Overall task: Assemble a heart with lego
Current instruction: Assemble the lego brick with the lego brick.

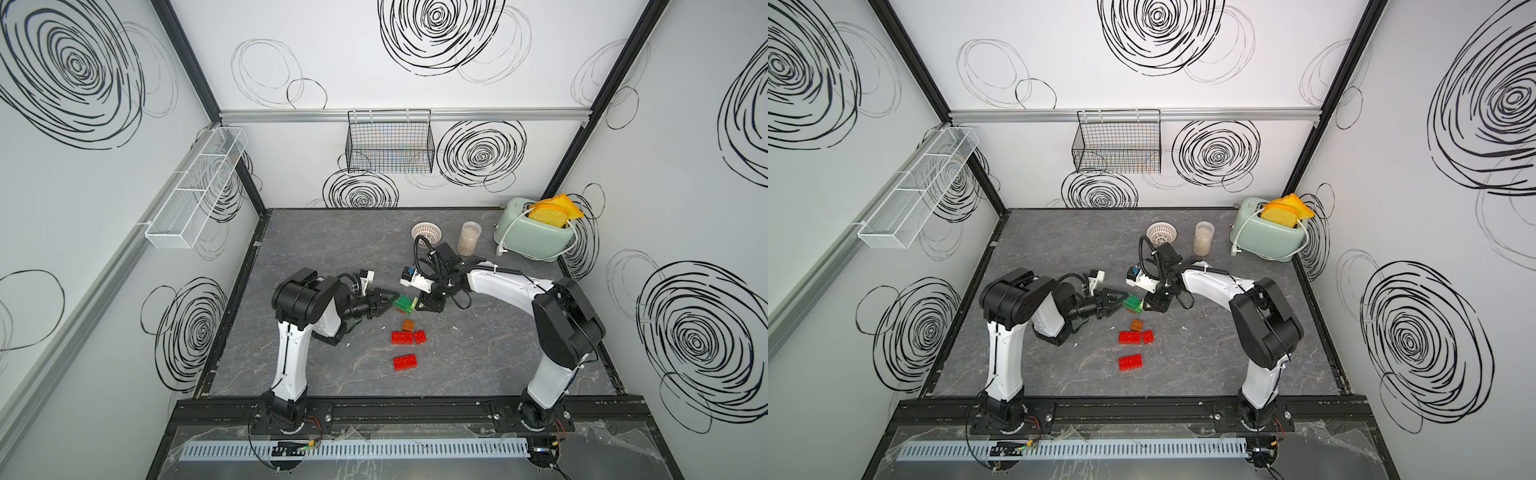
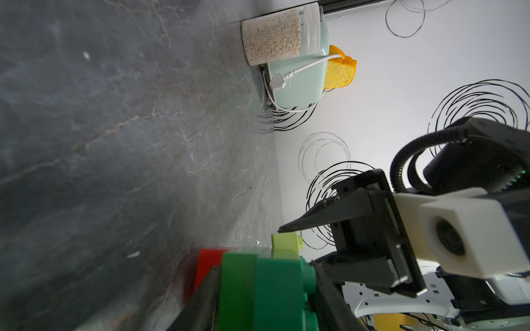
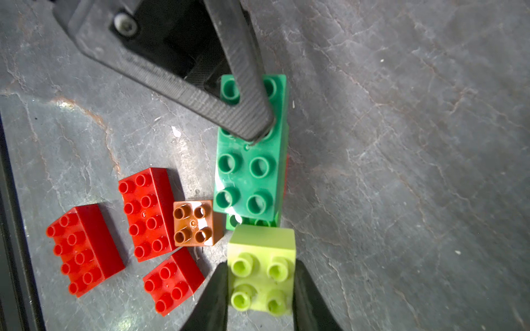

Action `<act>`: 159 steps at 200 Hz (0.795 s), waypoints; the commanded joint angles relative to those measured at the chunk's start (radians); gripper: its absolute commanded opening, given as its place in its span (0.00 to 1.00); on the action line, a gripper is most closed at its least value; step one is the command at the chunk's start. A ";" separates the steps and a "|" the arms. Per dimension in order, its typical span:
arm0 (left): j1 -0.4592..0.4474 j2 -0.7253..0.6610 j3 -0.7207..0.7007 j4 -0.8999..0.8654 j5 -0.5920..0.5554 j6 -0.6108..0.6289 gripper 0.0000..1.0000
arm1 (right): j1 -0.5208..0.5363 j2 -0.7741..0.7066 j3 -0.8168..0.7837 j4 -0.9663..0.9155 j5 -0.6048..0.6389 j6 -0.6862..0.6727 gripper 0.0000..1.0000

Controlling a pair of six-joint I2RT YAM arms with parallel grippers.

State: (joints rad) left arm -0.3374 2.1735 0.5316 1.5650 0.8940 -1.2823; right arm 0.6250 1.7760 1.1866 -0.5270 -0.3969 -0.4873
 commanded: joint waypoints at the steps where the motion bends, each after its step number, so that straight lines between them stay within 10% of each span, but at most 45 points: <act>1: 0.003 0.012 0.018 0.086 0.028 0.003 0.30 | 0.015 -0.004 0.015 -0.011 -0.026 -0.023 0.26; 159: -0.019 -0.018 0.019 0.015 0.021 0.032 0.30 | 0.087 0.082 0.058 -0.005 0.088 0.058 0.25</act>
State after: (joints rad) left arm -0.3412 2.1727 0.5369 1.5349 0.8936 -1.2644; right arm 0.6819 1.8027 1.2160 -0.5323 -0.3275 -0.4564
